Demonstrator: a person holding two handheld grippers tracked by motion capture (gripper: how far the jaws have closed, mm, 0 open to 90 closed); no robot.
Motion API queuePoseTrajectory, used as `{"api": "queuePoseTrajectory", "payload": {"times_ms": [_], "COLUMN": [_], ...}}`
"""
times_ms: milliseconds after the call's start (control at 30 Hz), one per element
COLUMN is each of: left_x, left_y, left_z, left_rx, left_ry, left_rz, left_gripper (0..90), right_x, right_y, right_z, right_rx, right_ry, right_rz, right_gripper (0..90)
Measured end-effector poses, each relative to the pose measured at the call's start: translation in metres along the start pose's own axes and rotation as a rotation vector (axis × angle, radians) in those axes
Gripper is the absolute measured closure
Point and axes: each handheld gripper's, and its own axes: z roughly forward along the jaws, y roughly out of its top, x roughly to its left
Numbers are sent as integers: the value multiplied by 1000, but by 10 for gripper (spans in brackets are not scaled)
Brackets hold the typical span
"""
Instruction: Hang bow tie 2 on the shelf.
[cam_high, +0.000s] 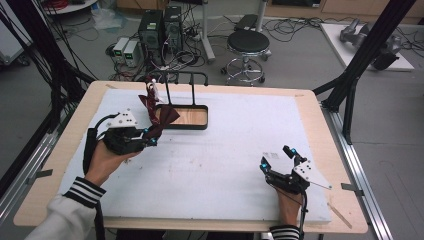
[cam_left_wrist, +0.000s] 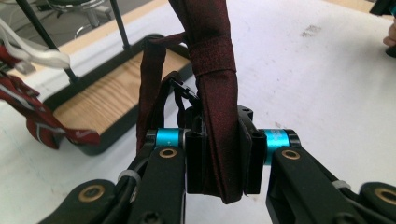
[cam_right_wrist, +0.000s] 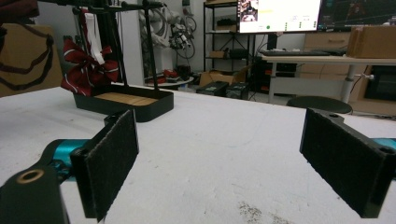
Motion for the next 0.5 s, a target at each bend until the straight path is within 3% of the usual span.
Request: {"api": "queuePoseTrajectory", "payload": {"times_ms": [300, 500], "left_x": [6, 12], "left_y": [17, 27], "left_z": [13, 21], "left_rx": [-53, -62], "left_ry": [6, -2], "left_rz": [2, -9], "left_gripper": [762, 762], "right_x": [0, 0], "right_y": [0, 0], "right_z": [1, 1], "right_rx": [1, 1], "right_ry": [-1, 0], "right_rz": [-5, -3], "right_gripper": [109, 109]}}
